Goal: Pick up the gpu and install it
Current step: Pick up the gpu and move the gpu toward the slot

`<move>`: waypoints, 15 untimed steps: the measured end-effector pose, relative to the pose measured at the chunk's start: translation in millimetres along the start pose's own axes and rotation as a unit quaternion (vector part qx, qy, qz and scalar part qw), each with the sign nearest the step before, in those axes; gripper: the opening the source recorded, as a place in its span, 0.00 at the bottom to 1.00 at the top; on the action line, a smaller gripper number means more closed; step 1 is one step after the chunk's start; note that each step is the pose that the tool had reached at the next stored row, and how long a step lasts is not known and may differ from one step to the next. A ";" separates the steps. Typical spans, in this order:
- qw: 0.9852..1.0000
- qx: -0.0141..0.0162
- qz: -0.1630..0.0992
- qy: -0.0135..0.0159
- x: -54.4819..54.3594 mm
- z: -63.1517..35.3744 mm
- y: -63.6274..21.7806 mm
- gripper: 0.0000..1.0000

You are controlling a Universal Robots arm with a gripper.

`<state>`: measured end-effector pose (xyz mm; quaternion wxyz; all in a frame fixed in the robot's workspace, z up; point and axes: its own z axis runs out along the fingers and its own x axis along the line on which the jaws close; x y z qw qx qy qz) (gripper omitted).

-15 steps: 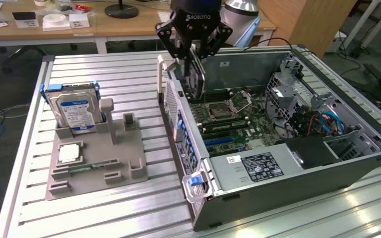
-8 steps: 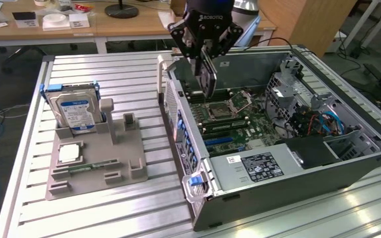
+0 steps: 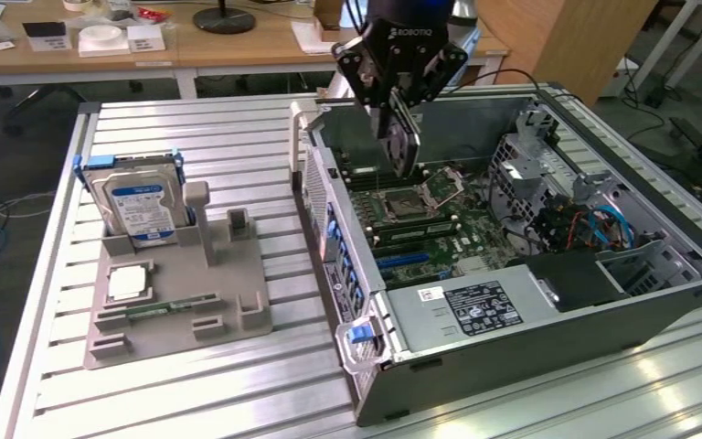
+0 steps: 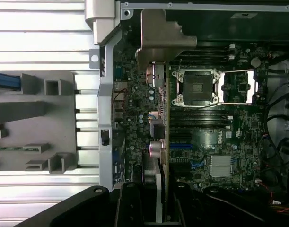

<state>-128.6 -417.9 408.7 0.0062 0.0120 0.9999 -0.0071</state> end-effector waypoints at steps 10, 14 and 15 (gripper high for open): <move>1.000 0.000 0.000 0.000 -15.9 0.6 0.4 0.28; 1.000 0.000 0.000 0.000 -22.5 0.9 0.6 0.28; 1.000 0.000 0.000 0.000 -24.5 1.0 0.6 0.28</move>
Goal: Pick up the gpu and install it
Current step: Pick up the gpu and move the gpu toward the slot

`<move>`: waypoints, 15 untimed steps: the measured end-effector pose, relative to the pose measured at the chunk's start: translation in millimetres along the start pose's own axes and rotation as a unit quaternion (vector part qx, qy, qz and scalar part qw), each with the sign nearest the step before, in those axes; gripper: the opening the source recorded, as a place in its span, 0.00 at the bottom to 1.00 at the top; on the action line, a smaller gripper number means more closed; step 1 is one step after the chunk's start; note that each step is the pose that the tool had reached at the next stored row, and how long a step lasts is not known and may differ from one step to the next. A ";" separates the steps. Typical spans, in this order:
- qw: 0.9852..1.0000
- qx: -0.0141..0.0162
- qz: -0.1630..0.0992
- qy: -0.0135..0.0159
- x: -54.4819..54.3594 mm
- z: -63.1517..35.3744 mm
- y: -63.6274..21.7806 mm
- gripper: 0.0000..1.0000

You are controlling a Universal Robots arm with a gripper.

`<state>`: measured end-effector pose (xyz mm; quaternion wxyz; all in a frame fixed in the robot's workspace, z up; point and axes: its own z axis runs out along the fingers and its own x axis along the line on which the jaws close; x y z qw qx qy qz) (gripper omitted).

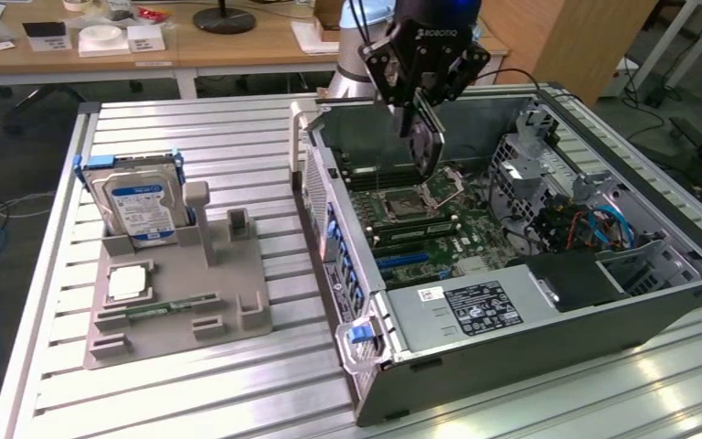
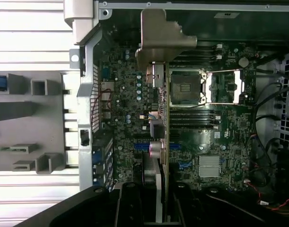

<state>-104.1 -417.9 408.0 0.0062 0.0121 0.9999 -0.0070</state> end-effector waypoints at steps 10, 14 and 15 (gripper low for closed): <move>1.000 0.000 0.000 0.000 -23.9 1.0 0.6 0.28; 1.000 0.000 -0.001 0.000 -29.4 1.5 0.7 0.28; 1.000 0.000 -0.001 0.000 -31.0 1.6 0.8 0.28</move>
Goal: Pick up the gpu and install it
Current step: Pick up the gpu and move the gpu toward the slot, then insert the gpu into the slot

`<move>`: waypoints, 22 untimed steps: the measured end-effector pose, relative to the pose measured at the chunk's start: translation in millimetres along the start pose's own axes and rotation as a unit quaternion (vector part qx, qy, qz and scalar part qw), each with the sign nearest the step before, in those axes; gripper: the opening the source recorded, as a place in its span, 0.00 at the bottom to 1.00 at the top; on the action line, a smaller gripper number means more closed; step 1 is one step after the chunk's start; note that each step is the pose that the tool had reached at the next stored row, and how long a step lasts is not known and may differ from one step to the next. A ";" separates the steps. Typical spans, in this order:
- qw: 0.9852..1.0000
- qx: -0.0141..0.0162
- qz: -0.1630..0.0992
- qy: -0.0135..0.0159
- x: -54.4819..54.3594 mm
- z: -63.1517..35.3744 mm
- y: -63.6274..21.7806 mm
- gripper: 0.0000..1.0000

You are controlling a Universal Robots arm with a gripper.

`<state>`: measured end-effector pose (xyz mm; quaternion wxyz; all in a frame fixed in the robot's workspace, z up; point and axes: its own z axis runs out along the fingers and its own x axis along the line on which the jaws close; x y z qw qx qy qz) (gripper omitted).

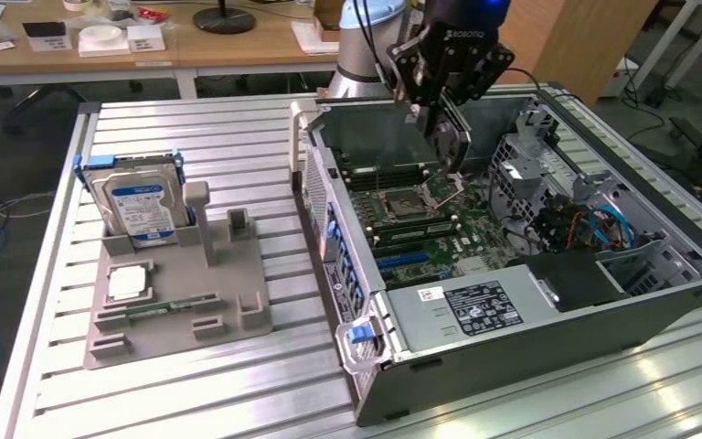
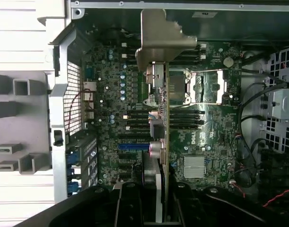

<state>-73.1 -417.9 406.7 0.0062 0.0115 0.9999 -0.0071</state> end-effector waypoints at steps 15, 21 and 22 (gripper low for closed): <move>1.000 0.000 -0.002 0.000 -36.3 1.3 0.8 0.28; 1.000 0.000 -0.002 0.000 -36.3 1.3 0.8 0.28; 1.000 0.000 -0.002 0.000 -36.3 1.3 0.8 0.28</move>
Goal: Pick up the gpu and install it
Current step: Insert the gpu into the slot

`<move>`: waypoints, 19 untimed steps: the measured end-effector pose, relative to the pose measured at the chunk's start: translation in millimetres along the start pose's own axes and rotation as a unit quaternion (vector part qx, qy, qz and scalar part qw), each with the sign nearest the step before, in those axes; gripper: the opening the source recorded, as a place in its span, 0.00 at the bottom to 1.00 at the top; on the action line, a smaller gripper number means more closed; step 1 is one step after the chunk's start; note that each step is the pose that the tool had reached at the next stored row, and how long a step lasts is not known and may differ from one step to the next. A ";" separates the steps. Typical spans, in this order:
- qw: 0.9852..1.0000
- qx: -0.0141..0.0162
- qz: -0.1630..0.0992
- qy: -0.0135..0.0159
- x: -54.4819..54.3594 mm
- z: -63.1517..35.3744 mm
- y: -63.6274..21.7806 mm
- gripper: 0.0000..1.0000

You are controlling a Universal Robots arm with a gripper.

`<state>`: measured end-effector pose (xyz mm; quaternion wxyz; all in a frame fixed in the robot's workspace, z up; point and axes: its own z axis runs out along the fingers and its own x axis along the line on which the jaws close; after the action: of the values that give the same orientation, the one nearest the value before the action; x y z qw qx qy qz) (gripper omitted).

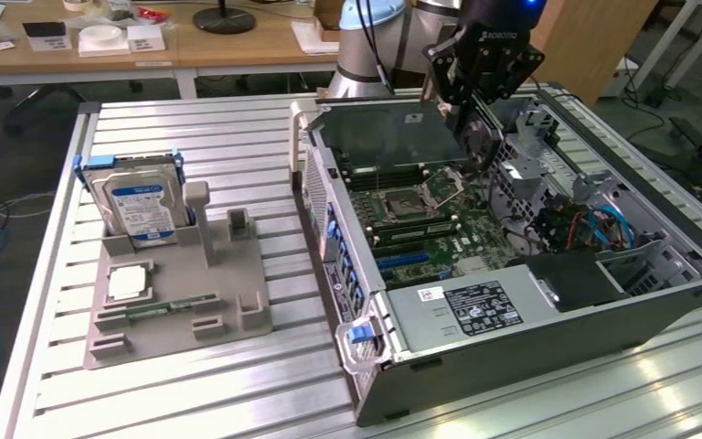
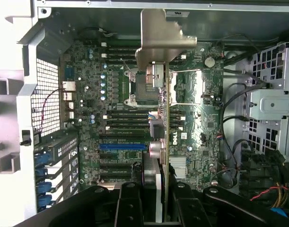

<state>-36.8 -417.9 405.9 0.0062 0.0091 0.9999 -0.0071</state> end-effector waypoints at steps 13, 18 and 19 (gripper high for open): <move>1.000 0.000 -0.022 0.000 -0.1 0.0 0.0 0.28; 0.999 -0.001 -0.051 -0.001 0.0 0.0 0.0 0.28; 0.998 -0.001 -0.056 -0.001 0.0 0.0 0.0 0.28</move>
<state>-36.8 -417.9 405.9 0.0066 -0.0474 0.9988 -0.0067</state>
